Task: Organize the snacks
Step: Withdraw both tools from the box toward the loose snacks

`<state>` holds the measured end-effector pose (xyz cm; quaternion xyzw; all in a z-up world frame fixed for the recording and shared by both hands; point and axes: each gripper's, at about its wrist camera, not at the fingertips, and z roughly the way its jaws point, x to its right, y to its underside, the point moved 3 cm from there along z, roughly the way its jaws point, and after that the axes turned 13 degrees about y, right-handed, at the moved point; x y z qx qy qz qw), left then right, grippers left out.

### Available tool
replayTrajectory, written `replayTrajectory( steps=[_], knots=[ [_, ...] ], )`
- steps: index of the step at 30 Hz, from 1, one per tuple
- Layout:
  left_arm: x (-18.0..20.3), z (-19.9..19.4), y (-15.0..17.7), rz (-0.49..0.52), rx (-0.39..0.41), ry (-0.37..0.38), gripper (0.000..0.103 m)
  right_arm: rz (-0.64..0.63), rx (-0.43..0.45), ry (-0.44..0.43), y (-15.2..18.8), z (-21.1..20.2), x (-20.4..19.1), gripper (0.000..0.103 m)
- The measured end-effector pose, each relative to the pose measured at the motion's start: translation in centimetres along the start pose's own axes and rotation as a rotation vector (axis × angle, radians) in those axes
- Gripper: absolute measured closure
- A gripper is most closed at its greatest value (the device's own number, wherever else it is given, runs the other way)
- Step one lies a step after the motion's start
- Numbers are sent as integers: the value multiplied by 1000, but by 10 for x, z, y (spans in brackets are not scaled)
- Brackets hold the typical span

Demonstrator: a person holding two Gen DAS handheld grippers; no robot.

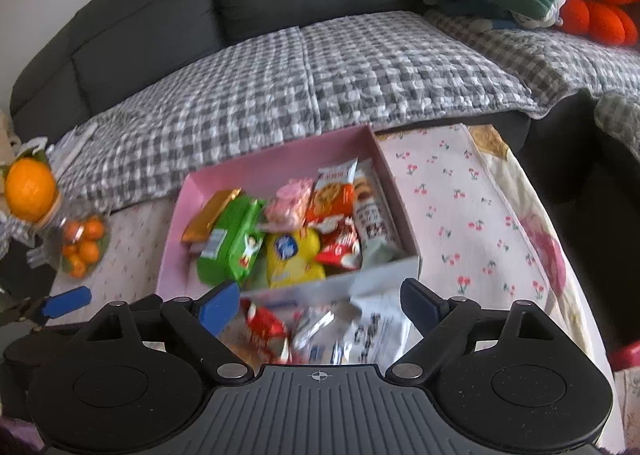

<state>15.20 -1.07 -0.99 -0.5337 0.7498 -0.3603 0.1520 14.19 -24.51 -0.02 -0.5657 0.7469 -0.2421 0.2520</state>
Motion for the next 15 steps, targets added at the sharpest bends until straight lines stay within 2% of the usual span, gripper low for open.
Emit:
replayTrajectory(
  steps=[15],
  knots=[
    [-7,-31,36,-4,30,20,1,-68,23,-6,45,-27,-14,9]
  ],
)
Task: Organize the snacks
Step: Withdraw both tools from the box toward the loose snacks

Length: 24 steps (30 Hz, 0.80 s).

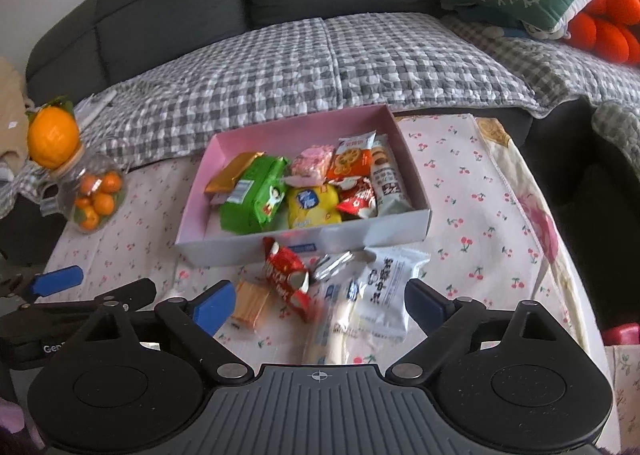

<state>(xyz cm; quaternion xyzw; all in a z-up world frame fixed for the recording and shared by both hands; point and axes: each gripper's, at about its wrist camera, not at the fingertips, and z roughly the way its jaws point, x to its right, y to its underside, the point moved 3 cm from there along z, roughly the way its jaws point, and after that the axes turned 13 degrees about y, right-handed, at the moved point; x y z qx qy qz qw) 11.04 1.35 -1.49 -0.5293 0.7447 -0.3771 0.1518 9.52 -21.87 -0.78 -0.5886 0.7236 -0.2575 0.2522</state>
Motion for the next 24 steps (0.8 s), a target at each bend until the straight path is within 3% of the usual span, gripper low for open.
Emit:
replayTrajectory(
  steps=[8,14,24],
  knots=[
    [-11,-12,16,6,43,36,1,48,-14,-9,25,13,8,9],
    [-19,-9,35,89,59,25,1,67,46,38,36,19,16,9],
    [-24,-1,61,174,47,64,1,-54,121,53,66,28,11,9]
  ],
)
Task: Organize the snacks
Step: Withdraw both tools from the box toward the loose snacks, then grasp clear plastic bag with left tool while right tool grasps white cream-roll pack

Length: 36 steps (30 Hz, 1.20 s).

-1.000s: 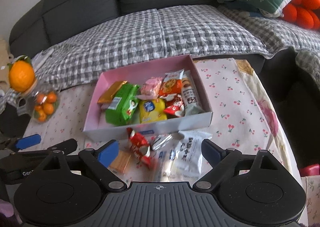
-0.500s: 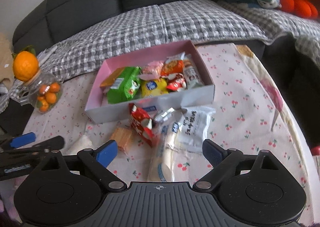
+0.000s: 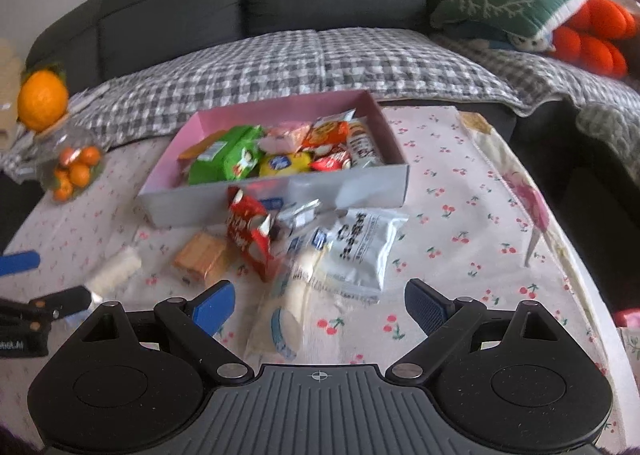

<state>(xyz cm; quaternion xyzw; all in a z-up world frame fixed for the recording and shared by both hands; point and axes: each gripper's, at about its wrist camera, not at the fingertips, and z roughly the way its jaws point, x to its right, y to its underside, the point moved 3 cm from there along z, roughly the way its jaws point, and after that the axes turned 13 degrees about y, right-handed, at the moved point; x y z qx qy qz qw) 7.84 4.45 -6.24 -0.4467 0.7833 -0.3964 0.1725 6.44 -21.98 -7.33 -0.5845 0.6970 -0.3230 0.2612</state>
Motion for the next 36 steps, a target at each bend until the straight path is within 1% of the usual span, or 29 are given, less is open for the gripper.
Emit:
replayTrajectory(
  steps=[3,6,11,13,17,19,22,24,25,27,28,30,31,32,33,35,36],
  knots=[
    [-2,6,8,6,-28,12,1,-49,-7,-7,12,4,-5,9],
    [-1,11,13,35,-46,16,1,-85,-17,-15,22,7,-8,9],
    [-1,18,22,66,-80,24,1,-106,-33,-23,33,12,-9,9],
    [-1,18,23,68,-66,32,1,-112,-23,-27,34,12,-9,9],
    [-4,21,20,58,-65,46,1,-117,-9,-41,35,12,-9,9],
    [-5,22,20,54,-61,57,2,-121,-2,-45,35,13,-10,9],
    [-6,22,18,47,-60,79,11,-116,7,-58,33,13,-10,9],
    [-5,22,16,45,-58,91,22,-105,15,-63,32,12,-10,9],
    [-5,22,15,45,-57,95,24,-102,21,-63,31,11,-10,9],
    [-5,21,14,44,-56,98,37,-96,42,-64,29,8,-10,9],
    [-4,21,13,42,-56,101,41,-92,51,-66,28,7,-10,9],
    [-5,21,12,30,-57,109,55,-79,66,-70,24,4,-10,10],
    [-5,21,11,25,-57,109,58,-74,67,-71,23,5,-10,12],
    [-5,21,10,19,-57,108,63,-68,64,-72,21,6,-10,12],
    [-5,21,10,12,-59,109,66,-59,58,-73,20,7,-10,15],
    [-4,21,9,-2,-65,112,67,-53,42,-74,17,10,-11,33],
    [-4,20,8,-9,-68,113,68,-53,31,-78,17,12,-11,38]
  ],
)
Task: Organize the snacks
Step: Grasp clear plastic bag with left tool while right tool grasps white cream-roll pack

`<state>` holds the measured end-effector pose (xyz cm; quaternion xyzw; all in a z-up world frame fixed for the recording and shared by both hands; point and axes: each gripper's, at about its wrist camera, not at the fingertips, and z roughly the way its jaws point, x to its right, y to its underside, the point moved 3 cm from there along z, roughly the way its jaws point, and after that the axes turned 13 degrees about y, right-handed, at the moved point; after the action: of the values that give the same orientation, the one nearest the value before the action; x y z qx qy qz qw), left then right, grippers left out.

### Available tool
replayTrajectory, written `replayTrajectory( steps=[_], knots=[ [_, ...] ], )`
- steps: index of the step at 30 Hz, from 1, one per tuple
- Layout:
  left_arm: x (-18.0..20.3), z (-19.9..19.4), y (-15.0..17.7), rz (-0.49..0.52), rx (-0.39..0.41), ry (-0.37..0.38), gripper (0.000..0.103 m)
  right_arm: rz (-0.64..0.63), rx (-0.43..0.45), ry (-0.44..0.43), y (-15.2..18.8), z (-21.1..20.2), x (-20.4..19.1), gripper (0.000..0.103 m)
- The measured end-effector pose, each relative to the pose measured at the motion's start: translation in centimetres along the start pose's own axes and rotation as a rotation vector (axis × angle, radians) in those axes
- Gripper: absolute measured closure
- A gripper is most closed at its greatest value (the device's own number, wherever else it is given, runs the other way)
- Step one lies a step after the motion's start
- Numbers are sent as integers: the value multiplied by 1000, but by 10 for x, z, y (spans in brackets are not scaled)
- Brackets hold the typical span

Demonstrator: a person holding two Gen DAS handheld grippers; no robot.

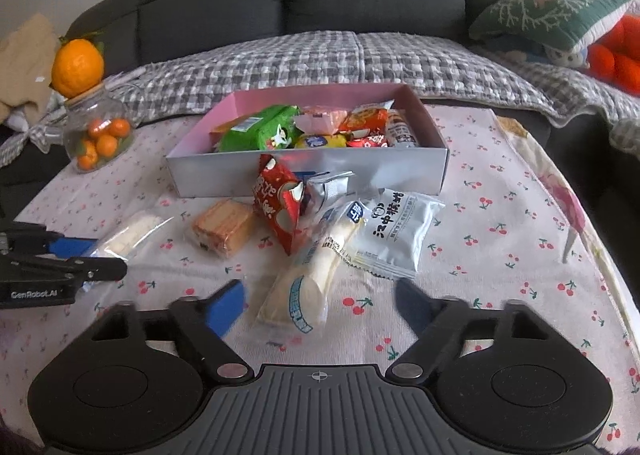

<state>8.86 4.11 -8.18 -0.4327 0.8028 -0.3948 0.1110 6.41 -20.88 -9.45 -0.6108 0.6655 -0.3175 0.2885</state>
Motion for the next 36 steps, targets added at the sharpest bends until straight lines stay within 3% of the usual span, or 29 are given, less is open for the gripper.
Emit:
replayTrajectory(
  steps=[2,4,8,14,18,22,25,31,33,36],
  knots=[
    [1,-1,0,-17,-5,6,68,3,-26,-22,0,3,0,63],
    [2,-2,0,-36,-11,16,69,4,-40,-50,0,0,0,72],
    [8,-5,1,-72,-30,29,69,-3,-92,-80,-1,-8,1,76],
    [17,-8,3,-118,-65,68,69,14,-268,-98,2,-20,21,77],
    [24,-9,3,-124,-79,92,68,44,-276,-101,3,-22,33,71],
    [28,-8,0,-102,-45,62,60,73,-241,-80,0,-20,35,42],
    [28,-6,-2,-95,-25,38,56,76,-221,-75,-4,-18,32,42],
    [30,2,-3,-98,-44,14,60,27,-216,-14,-4,-7,19,42],
    [31,2,-3,-91,-44,10,64,5,-217,7,-1,-4,17,45],
    [34,2,-3,-77,-48,6,69,-41,-197,38,0,-5,14,57]
  ],
)
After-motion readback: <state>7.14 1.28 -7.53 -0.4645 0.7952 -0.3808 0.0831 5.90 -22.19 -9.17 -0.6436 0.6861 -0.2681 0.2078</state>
